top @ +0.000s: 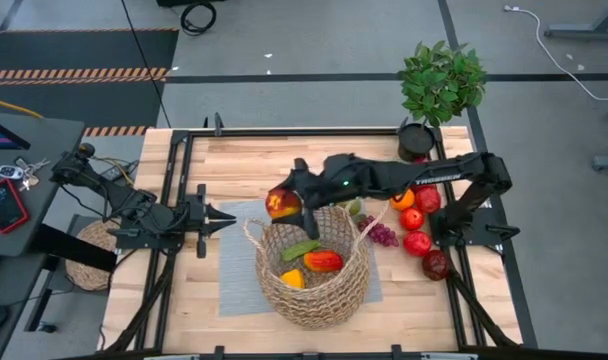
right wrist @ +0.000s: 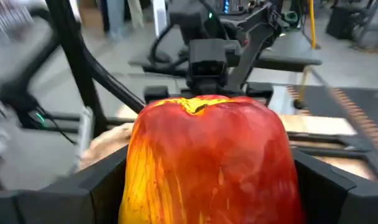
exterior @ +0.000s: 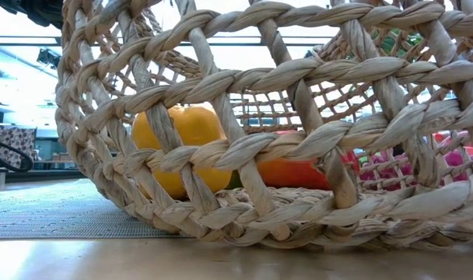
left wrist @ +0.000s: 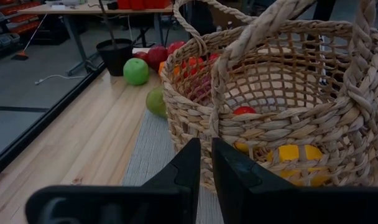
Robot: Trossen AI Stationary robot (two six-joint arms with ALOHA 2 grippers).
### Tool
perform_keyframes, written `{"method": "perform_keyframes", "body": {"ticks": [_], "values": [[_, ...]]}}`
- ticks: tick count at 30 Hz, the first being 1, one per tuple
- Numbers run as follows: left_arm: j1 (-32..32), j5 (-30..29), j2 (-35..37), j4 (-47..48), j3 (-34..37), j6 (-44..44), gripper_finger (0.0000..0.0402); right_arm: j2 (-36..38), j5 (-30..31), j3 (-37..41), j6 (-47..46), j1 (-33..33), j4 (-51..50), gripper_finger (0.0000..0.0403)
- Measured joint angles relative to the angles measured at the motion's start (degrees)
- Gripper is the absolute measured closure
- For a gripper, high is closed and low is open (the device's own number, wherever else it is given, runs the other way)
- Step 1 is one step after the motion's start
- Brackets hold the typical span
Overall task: Build produce basket
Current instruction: Put the red apple into the basket
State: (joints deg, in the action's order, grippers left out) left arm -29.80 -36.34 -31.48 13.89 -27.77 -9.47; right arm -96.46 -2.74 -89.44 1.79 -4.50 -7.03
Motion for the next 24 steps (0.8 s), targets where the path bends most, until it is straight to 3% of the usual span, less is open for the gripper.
{"method": "perform_keyframes", "body": {"ticks": [7, 14, 24], "values": [[-0.01, 0.00, 0.00, 0.04, 0.00, 0.00, 0.0353, -4.05, 9.08, -7.00, 14.08, -2.87, -10.21, 0.0069], [0.00, 0.00, 0.00, 0.04, 0.00, 0.00, 0.0353, -4.14, 11.16, -7.18, 25.03, -4.69, -12.27, 0.0068], [-0.02, 0.00, 0.00, 0.02, 0.00, -0.04, 0.0353, -5.70, 14.72, -7.18, 49.47, -7.63, -17.30, 0.0068]]}}
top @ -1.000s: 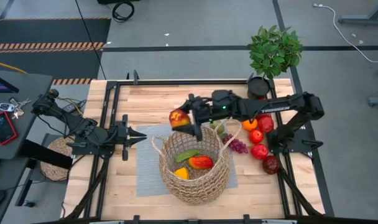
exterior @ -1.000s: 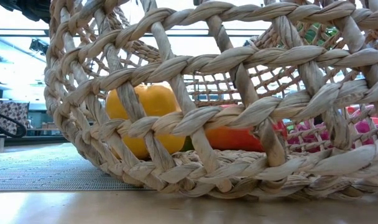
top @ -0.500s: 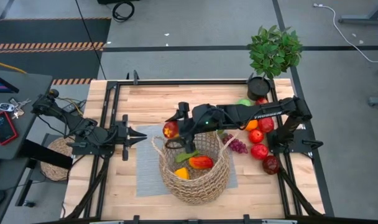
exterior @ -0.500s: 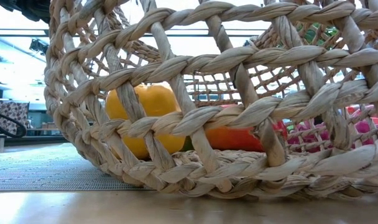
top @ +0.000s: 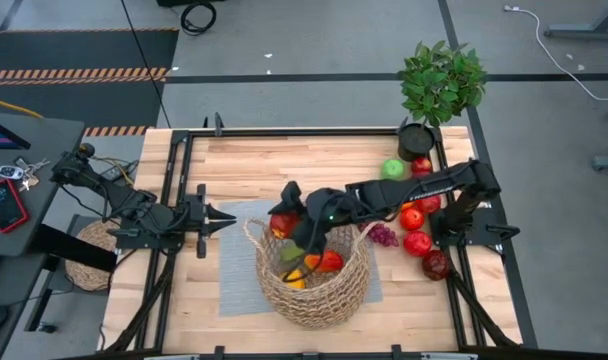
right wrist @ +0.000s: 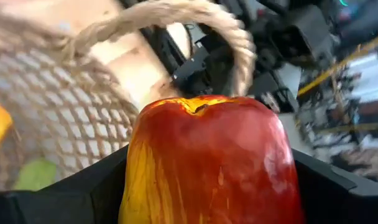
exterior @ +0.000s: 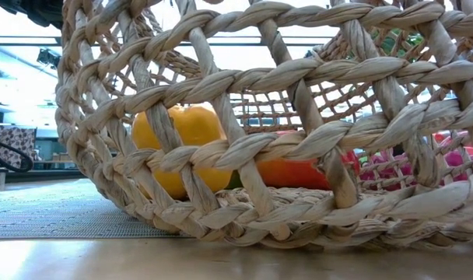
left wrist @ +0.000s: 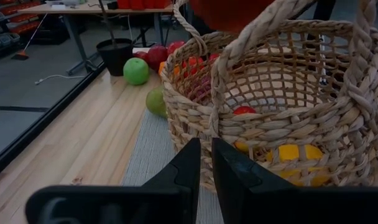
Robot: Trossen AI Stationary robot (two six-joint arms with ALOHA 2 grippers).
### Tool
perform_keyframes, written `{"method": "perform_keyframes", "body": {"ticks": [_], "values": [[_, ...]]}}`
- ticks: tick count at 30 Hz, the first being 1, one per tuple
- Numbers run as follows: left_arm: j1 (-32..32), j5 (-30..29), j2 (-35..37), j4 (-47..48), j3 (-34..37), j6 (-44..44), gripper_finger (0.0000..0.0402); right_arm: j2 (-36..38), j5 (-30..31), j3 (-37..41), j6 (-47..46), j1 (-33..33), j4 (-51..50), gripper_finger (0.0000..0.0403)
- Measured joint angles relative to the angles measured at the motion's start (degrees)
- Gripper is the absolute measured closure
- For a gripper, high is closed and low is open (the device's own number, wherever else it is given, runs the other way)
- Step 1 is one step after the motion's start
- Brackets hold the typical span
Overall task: Build produce basket
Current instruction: Put the red apple into the basket
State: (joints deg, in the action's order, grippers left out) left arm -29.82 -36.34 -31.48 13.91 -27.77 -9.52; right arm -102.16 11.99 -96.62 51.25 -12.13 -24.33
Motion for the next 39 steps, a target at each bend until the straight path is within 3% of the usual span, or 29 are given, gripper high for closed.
{"method": "perform_keyframes", "body": {"ticks": [4, 8, 10, 19, 23, 32, 39], "values": [[0.01, 0.00, 0.00, 0.01, 0.00, 0.01, 0.0353, -0.91, 0.33, -0.04, 8.46, -0.86, -1.51, 0.0068], [0.00, 0.00, 0.00, 0.02, 0.00, 0.02, 0.0353, -1.96, 5.54, 0.04, 15.18, -1.89, -3.62, 0.0068], [0.00, -0.02, 0.04, 0.04, 0.00, 0.02, 0.0353, -2.07, 8.15, 0.11, 16.28, -2.36, -5.44, 0.0069], [0.02, 0.00, 0.01, 0.02, 0.00, 0.02, 0.0353, -2.42, 9.07, 0.07, 15.57, -2.72, -4.88, 0.0069], [0.02, -0.01, 0.00, 0.02, 0.00, 0.01, 0.0353, -2.42, 7.15, 0.07, 8.77, -2.28, -4.91, 0.0068], [0.02, -0.01, 0.00, 0.02, 0.00, 0.02, 0.0353, -2.74, -11.02, 0.84, -11.72, 2.15, -6.14, 0.0068], [0.00, 0.00, 0.00, 0.02, 0.00, 0.02, 0.0353, -2.85, -13.78, 3.66, -27.36, 4.57, -6.30, 0.0068]]}}
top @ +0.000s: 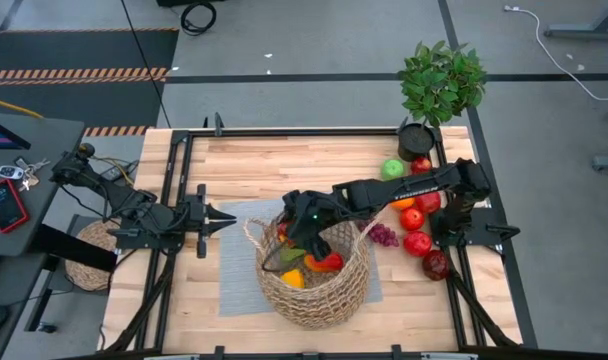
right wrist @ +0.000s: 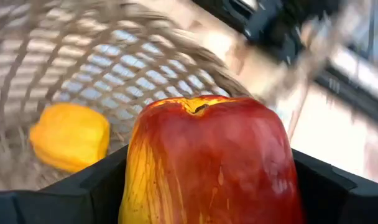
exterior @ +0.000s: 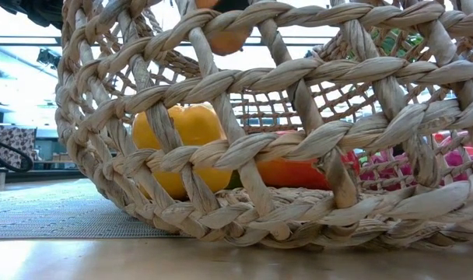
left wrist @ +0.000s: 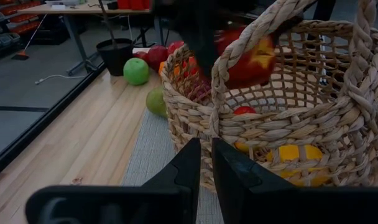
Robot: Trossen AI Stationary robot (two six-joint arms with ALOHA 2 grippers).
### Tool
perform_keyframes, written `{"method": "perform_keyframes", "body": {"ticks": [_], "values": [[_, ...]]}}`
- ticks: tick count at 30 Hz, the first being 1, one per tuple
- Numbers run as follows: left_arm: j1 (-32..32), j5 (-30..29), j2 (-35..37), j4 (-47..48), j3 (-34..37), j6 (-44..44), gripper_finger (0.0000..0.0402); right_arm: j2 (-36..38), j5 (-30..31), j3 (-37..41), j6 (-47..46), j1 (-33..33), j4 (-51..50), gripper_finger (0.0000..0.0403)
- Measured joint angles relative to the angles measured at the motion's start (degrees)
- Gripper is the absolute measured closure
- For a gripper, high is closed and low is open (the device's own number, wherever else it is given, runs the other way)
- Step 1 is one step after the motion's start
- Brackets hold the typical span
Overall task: Build produce basket
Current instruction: Put the red apple into the basket
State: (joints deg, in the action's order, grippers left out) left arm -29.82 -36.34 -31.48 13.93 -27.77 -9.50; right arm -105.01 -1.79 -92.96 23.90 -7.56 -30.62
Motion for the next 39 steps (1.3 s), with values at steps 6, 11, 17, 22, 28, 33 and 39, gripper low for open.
{"method": "perform_keyframes", "body": {"ticks": [6, 11, 17, 22, 28, 33, 39], "values": [[0.01, 0.00, 0.00, 0.00, 0.00, 0.00, 0.0353, 0.00, -9.34, 0.23, -12.31, 2.29, 0.01, 0.0068], [0.00, -0.02, 0.00, 0.00, 0.00, 0.00, 0.0353, 0.02, -14.62, 0.23, -12.36, 2.80, 0.06, 0.0068], [0.01, -0.02, 0.00, 0.00, 0.00, 0.00, 0.0353, 0.11, -14.42, 5.92, -7.73, 1.32, 6.79, 0.0068], [0.00, -0.01, 0.01, 0.00, 0.00, 0.00, 0.0353, 0.11, -14.33, 13.89, -5.67, 0.11, 14.07, 0.0068], [0.01, -0.01, 0.00, 0.00, 0.00, 0.00, 0.0353, 0.07, -13.79, 21.34, -7.18, 0.03, 18.74, 0.0068], [0.02, 0.00, 0.00, 0.00, 0.00, 0.00, 0.0353, 0.07, -12.65, 24.20, -7.24, 0.01, 18.88, 0.0068], [0.02, -0.01, 0.00, 0.00, 0.00, 0.00, 0.0353, 0.07, -7.68, 24.32, -10.72, 0.08, 18.82, 0.0053]]}}
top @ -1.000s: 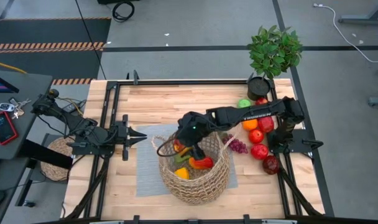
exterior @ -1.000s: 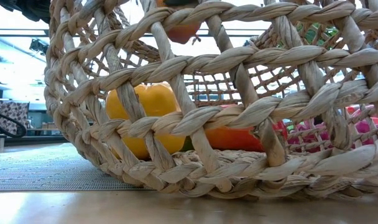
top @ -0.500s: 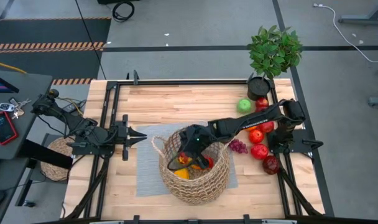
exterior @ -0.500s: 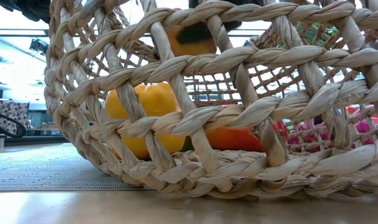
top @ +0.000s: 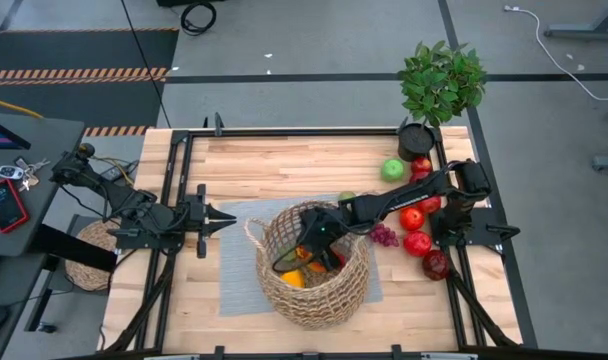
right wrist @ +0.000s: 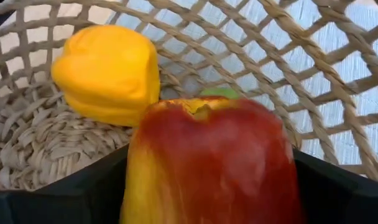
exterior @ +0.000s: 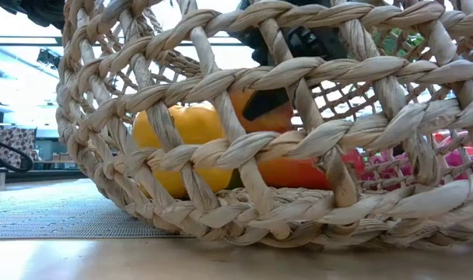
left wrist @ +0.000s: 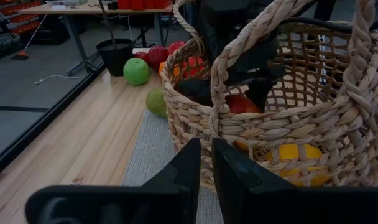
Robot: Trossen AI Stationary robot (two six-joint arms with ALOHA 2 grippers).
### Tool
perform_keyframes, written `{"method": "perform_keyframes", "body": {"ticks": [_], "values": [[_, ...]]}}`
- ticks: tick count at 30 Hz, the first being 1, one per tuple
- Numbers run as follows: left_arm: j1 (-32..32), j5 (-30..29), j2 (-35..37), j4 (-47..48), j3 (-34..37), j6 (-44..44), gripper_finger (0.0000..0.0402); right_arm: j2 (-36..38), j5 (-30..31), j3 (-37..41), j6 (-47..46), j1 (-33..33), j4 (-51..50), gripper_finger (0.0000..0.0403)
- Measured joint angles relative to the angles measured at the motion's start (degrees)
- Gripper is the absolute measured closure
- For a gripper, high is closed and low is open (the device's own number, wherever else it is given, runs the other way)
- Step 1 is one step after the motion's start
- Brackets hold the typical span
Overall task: Build produce basket
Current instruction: Put the red apple into the basket, then adjust the basket
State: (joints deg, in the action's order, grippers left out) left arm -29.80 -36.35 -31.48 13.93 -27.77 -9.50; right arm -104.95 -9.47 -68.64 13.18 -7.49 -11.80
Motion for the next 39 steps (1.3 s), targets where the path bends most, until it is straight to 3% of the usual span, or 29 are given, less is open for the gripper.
{"method": "perform_keyframes", "body": {"ticks": [6, 12, 20, 24, 32, 39], "values": [[-0.02, -0.01, 0.00, 0.00, 0.00, 0.00, 0.0353, 0.00, 0.72, -2.74, -0.06, -0.07, -3.27, 0.0009], [0.00, -0.01, 0.02, 0.00, 0.00, 0.00, 0.0353, 1.28, 5.83, -12.09, 1.88, -0.07, -13.73, 0.0016], [0.00, -0.01, 0.02, -0.02, -0.02, 0.00, 0.0353, 1.70, 22.57, -26.87, 0.80, 0.94, -30.77, 0.0029], [0.00, -0.01, 0.02, 0.00, -0.02, 0.00, 0.0353, 2.48, 26.82, -30.16, 0.51, 2.38, -36.20, 0.0030], [-0.01, -0.01, 0.00, 0.00, -0.02, 0.00, 0.0353, 11.73, 27.15, -27.42, -0.08, 8.20, -40.14, 0.0030], [-0.02, -0.01, 0.02, 0.00, -0.02, 0.00, 0.0353, 23.75, 22.95, -12.47, -2.92, 17.36, -38.63, 0.0030]]}}
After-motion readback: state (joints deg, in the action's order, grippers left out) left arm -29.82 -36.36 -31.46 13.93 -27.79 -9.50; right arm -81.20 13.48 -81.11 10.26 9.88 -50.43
